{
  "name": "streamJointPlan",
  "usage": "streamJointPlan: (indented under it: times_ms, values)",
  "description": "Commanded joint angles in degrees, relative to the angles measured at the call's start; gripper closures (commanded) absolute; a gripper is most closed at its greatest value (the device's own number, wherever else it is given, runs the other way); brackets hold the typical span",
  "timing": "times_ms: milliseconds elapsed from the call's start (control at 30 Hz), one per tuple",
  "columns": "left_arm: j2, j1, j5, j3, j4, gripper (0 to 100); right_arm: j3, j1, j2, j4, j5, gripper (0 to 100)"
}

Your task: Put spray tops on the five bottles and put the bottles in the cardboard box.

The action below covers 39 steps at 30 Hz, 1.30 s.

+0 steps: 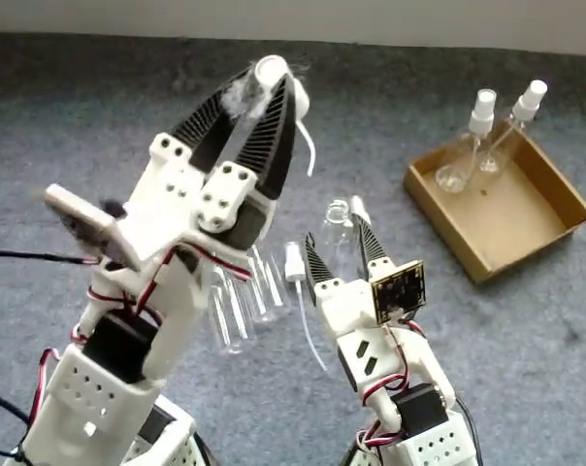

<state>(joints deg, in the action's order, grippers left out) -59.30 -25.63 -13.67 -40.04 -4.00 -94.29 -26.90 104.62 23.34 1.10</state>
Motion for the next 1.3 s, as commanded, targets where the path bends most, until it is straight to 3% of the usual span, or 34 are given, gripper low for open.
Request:
streamJointPlan:
  times_ms: [0,467,733,1067,1267]
  values:
    - [2.59,-3.47,-0.53,4.35,1.23,98,0.75,0.66,0.84,-1.54,0.18,85.7]
    - [6.90,-5.23,-0.62,11.56,0.62,98,0.66,3.38,0.84,-7.96,0.26,85.7]
    - [6.55,-8.31,-5.71,16.66,-11.96,98,0.57,4.44,0.84,-7.69,0.26,85.7]
    - [6.99,-8.13,-5.45,17.01,-11.34,98,-1.63,4.18,0.84,-7.87,0.26,85.7]
    - [7.08,-8.04,-5.36,11.91,-3.60,98,-2.42,4.18,0.84,-7.87,0.26,85.7]
